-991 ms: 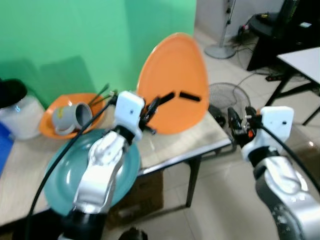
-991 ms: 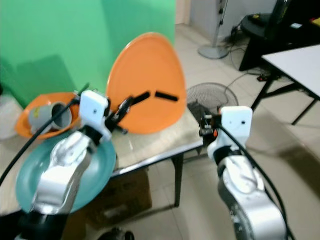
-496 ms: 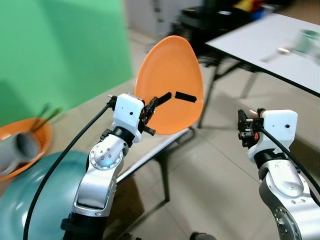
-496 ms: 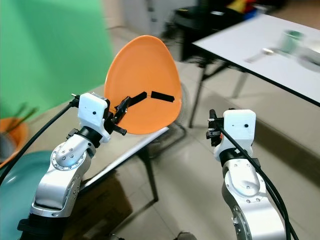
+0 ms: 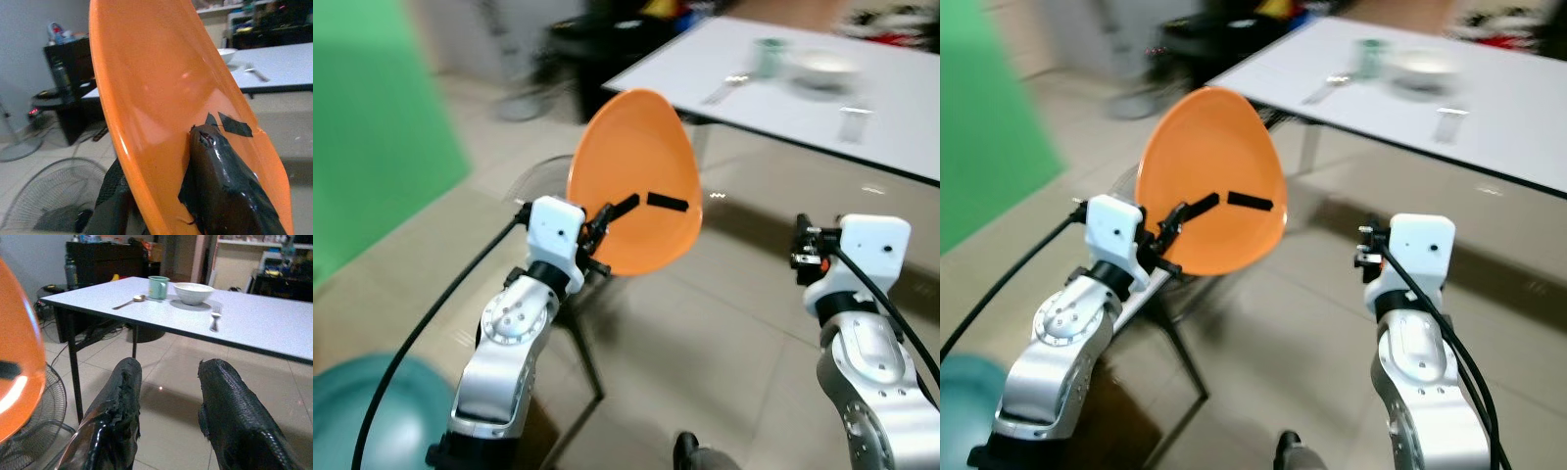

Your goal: Setting the table

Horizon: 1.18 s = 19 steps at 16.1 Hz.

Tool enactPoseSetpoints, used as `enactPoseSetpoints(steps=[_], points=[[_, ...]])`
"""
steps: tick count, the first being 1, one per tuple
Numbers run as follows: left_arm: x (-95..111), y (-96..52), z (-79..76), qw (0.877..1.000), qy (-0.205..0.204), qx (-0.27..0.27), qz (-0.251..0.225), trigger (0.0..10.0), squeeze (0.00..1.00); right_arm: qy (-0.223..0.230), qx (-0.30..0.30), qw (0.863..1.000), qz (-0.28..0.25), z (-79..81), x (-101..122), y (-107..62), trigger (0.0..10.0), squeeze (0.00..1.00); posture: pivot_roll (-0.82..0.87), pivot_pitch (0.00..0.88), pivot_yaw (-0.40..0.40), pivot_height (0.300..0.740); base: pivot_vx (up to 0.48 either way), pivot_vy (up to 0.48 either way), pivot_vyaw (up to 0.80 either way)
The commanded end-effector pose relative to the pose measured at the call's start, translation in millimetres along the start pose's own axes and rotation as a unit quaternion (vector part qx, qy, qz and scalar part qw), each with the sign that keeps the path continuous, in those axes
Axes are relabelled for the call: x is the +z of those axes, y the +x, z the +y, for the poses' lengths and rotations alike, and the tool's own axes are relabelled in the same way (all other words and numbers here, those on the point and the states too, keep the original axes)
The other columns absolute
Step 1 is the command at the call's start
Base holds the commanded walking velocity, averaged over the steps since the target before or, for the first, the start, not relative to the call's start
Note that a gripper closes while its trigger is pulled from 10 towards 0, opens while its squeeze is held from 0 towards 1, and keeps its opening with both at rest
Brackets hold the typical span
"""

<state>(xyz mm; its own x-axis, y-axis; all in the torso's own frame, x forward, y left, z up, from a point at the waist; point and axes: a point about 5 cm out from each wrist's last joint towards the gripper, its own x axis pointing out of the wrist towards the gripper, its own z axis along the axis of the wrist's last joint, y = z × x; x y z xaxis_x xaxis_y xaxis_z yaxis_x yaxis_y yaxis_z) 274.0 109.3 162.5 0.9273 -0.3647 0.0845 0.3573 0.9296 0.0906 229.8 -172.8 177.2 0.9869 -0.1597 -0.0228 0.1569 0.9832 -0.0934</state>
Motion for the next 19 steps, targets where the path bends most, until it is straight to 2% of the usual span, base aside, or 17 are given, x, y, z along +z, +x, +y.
enactPoseSetpoints(steps=[1, 2, 6, 9, 11, 19], points=[[10, -3.5, 6.0, 0.999, -0.004, 0.027, -0.018, 10.0, 0.0, 0.012, 0.033, 0.999, 0.012, 4.4, -1, 0.5, 10.0, 0.0, 0.03, 0.0, 0.081, 0.74, 0.0, 0.0, -0.8], [8, -5.5, 7.6, 1.0, 0.008, 0.024, -0.009, 10.0, 0.0, 0.018, 0.045, 0.999, 0.014, 7.9, -1, -1.2, 10.0, 0.0, 0.04, 0.0, 0.079, 0.74, 0.0, 0.0, -0.8], [10, -7.6, 8.2, 1.0, 0.006, 0.015, -0.007, 10.0, 0.0, 0.012, 0.057, 0.998, 0.019, 12.7, -2, -2.3, 10.0, 0.0, 0.04, 0.0, 0.074, 0.74, 0.0, 0.0, 0.0], [8, -7.5, 9.5, 1.0, 0.004, 0.019, -0.001, 10.0, 0.0, 0.004, 0.052, 0.998, 0.024, 12.7, -2, -0.1, 10.0, 0.0, 0.04, 0.0, 0.074, 0.74, 0.0, 0.0, -0.8], [8, -8.4, 12.7, 1.0, 0.003, 0.024, 0.001, 10.0, 0.0, 0.001, 0.048, 0.999, 0.021, 14.0, -4, 0.7, 10.0, 0.0, 0.04, 0.0, 0.075, 0.74, 0.276, 0.0, -0.8], [6, -8.2, 12.7, 1.0, 0.005, 0.014, 0.008, 10.0, 0.0, 0.003, 0.071, 0.997, 0.024, 17.8, -5, -0.4, 10.0, 0.0, 0.04, 0.0, 0.076, 0.74, 0.33, 0.0, -0.06]])
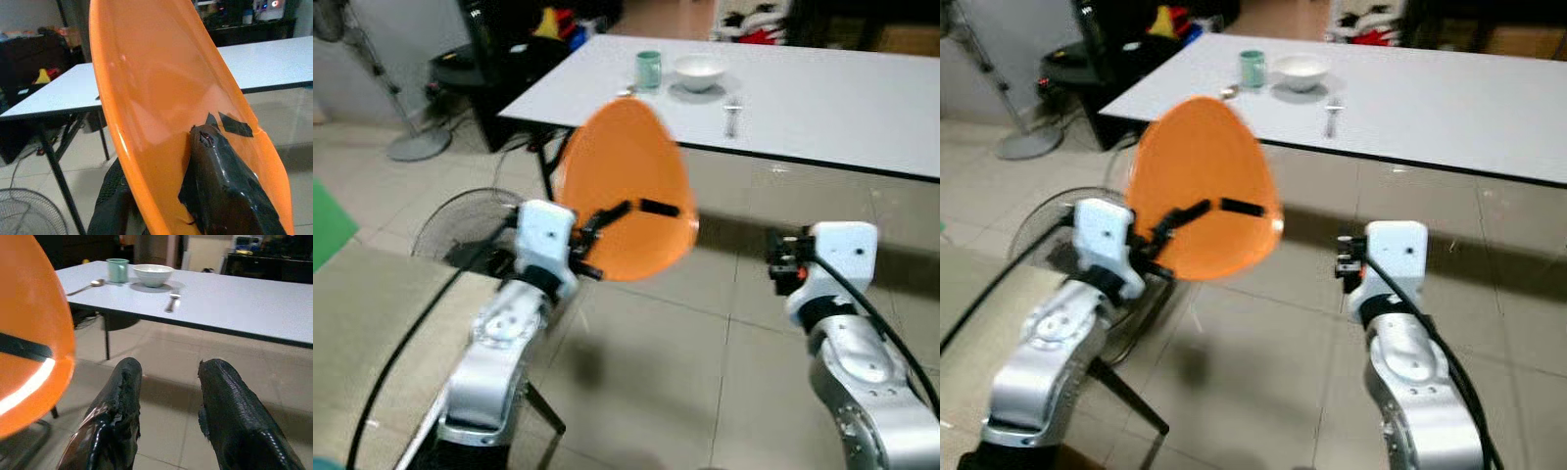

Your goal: Setting the table

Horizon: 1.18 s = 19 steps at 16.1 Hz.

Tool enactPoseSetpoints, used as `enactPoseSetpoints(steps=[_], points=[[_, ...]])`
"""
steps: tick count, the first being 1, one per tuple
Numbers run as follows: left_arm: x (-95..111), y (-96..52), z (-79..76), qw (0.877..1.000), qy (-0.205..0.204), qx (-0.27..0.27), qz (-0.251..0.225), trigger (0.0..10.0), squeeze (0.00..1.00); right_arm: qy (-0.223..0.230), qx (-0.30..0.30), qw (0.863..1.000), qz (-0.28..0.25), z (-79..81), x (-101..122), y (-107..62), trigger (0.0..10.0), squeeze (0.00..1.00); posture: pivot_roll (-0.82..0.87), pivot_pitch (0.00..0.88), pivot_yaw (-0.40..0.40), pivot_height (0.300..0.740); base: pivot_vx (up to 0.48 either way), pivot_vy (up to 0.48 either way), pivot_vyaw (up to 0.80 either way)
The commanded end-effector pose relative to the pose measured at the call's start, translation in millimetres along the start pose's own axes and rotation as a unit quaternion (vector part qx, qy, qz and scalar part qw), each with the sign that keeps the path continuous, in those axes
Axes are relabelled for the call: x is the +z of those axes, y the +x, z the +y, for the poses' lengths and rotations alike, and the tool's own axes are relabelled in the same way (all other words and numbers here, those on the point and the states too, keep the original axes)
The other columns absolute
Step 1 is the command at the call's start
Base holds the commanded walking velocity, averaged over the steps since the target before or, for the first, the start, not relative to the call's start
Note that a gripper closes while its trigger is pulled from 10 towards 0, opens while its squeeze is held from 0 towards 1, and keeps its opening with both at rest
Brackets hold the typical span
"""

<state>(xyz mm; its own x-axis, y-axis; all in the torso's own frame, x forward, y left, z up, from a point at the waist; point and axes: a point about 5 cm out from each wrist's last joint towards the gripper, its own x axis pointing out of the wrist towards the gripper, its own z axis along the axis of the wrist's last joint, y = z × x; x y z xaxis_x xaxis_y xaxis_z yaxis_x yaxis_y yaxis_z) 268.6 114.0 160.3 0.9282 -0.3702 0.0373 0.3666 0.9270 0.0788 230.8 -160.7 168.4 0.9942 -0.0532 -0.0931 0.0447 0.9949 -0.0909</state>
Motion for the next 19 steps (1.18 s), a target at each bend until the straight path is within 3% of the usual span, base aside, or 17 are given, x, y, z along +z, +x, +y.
enactPoseSetpoints(steps=[1, 3, 7, 11, 19], points=[[8.2, -1.4, 11.2, 1.0, 0.01, 0.02, -0.015, 10.0, 0.0, 0.003, 0.015, 1.0, -0.005, 5.1, 2.9, 1.1, 10.0, 0.0, 0.04, 0.0, 0.076, 0.74, 0.334, 0.0, -0.8], [7.3, -1.2, 12.8, 1.0, 0.007, 0.024, -0.014, 10.0, 0.0, 0.003, 0.017, 1.0, -0.004, 5.4, 2.8, 1.5, 10.0, 0.0, 0.04, 0.0, 0.076, 0.74, 0.334, 0.0, -0.8], [5.0, -0.3, 13.5, 1.0, 0.001, 0.027, -0.01, 10.0, 0.0, 0.005, 0.018, 1.0, -0.006, 4.7, 3.4, 2.5, 10.0, 0.0, 0.04, 0.0, 0.074, 0.74, 0.334, 0.0, 0.0], [4.3, 2.5, 14.5, 1.0, 0.0, 0.025, -0.009, 10.0, 0.0, 0.006, 0.022, 1.0, -0.004, 5.3, 3.2, 3.7, 10.0, 0.0, 0.04, 0.0, 0.081, 0.74, 0.333, 0.0, -0.8], [2.5, 3.9, 19.5, 0.999, 0.002, 0.033, -0.009, 10.0, 0.0, 0.012, 0.048, 0.999, -0.015, 9.9, 5.6, 3.4, 10.0, 0.0, 0.04, 0.0, 0.077, 0.74, 0.329, 0.0, 0.0]])
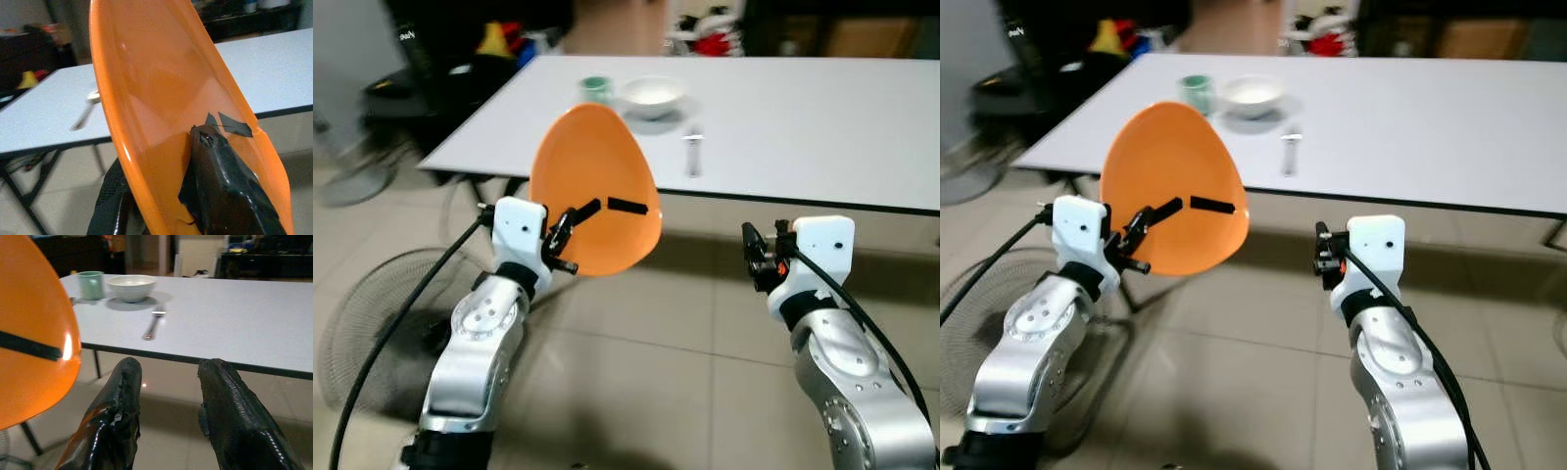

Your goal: Setting the table

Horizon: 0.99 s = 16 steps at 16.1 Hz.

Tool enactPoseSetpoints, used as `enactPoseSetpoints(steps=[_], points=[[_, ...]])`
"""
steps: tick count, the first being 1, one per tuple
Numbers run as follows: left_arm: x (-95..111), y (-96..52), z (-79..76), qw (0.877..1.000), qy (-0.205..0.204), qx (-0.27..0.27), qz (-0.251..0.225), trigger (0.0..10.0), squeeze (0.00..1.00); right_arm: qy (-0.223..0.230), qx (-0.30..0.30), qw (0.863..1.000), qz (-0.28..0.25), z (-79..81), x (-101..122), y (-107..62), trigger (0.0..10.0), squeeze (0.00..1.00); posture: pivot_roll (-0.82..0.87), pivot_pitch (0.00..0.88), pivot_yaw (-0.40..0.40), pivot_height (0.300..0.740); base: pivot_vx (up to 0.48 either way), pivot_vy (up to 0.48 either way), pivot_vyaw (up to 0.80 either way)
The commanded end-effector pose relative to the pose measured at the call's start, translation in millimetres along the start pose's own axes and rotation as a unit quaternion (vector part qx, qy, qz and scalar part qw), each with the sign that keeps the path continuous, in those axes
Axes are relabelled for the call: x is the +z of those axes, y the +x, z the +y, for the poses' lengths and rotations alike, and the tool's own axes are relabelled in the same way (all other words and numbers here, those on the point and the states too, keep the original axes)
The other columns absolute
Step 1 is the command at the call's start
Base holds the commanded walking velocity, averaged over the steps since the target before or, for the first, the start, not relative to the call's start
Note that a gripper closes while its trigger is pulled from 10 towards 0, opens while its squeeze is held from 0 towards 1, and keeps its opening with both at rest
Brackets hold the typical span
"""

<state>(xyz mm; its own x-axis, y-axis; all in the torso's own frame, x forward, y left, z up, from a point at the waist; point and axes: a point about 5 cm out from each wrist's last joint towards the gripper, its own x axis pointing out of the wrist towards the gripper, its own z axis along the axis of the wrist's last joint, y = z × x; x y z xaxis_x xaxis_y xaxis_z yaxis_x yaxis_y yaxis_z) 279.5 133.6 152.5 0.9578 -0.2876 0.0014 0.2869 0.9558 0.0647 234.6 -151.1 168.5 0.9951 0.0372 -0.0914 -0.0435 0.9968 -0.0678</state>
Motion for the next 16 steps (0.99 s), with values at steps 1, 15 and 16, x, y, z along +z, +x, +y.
enactPoseSetpoints(steps=[1, 15, 16], points=[[12.3, 0.2, -1.4, 0.999, 0.011, -0.008, -0.031, 10.0, 0.0, 0.006, 0.012, 1.0, -0.012, 2.3, 4.6, 0.1, 10.0, 0.0, 0.04, 0.0, 0.075, 0.74, 0.33, 0.0, 0.0], [19.9, -4.9, -2.1, 0.998, 0.032, -0.024, -0.038, 10.0, 0.0, 0.021, 0.033, 0.999, -0.014, 11.4, 1.6, -1.4, 10.0, 0.0, 0.07, 0.0, 0.079, 0.74, 0.327, 0.0, 0.0], [20.2, -4.9, -1.4, 0.998, 0.033, -0.025, -0.038, 10.0, 0.0, 0.022, 0.032, 0.999, -0.014, 12.0, 1.5, -1.5, 10.0, 0.0, 0.07, 0.0, 0.082, 0.74, 0.33, 0.0, 0.0]])
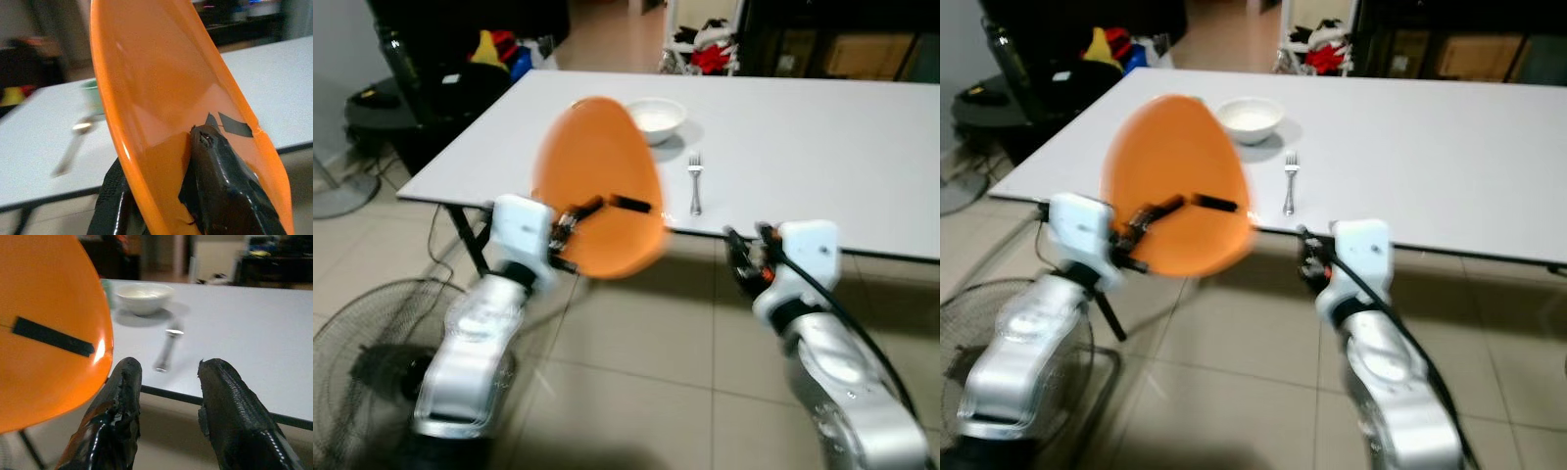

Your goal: Setting the table

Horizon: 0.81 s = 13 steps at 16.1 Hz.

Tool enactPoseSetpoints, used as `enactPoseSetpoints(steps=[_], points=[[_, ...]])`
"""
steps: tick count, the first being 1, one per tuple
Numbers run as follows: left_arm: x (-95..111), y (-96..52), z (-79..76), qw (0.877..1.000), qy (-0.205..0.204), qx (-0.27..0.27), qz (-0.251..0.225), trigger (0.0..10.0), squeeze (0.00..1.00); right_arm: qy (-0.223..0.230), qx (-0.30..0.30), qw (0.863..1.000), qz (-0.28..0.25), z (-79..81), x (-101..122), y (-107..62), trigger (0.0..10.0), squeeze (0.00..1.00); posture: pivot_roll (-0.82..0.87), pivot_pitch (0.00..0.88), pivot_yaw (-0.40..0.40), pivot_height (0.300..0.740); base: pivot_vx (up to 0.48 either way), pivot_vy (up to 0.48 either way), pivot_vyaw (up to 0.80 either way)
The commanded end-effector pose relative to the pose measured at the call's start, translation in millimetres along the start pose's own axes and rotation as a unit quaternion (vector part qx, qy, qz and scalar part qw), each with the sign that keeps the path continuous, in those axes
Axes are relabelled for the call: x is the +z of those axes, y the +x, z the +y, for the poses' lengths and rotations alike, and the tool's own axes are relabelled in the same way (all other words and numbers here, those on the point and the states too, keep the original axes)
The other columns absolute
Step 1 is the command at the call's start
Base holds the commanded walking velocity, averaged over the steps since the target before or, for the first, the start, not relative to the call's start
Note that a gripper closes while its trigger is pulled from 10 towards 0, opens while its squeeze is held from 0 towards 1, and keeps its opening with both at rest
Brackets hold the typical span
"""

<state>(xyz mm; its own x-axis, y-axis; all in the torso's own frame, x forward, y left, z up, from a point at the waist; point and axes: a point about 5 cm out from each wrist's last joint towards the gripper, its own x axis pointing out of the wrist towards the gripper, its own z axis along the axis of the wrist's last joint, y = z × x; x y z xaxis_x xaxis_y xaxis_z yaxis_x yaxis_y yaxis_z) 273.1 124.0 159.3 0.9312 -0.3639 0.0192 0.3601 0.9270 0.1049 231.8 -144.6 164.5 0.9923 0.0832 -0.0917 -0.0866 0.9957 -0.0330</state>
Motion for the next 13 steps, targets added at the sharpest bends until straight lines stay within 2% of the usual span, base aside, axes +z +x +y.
enactPoseSetpoints(steps=[1, 6, 11, 13], points=[[12.6, -1.9, 10.2, 0.999, 0.015, 0.015, -0.024, 10.0, 0.0, 0.007, 0.01, 1.0, -0.013, 5.4, 5.2, 1.0, 10.0, 0.0, 0.07, 0.0, 0.082, 0.74, 0.326, 0.0, 0.0], [14.1, -1.8, 7.7, 0.999, 0.012, 0.016, -0.027, 10.0, 0.0, 0.002, 0.016, 1.0, -0.011, 1.2, 5.0, 0.2, 10.0, 0.0, 0.06, 0.0, 0.064, 0.74, 0.328, 0.0, 0.0], [10.8, -2.4, 11.7, 1.0, 0.01, 0.02, -0.02, 10.0, 0.0, -0.001, 0.031, 0.999, -0.008, 3.6, 4.7, 0.5, 10.0, 0.0, 0.06, 0.0, 0.078, 0.74, 0.328, 0.0, 0.0], [11.7, -1.4, 12.1, 0.999, 0.005, 0.022, -0.022, 10.0, 0.0, -0.003, 0.033, 0.999, -0.008, 3.6, 5.0, 0.6, 10.0, 0.0, 0.06, 0.0, 0.08, 0.74, 0.324, 0.0, -0.61]])
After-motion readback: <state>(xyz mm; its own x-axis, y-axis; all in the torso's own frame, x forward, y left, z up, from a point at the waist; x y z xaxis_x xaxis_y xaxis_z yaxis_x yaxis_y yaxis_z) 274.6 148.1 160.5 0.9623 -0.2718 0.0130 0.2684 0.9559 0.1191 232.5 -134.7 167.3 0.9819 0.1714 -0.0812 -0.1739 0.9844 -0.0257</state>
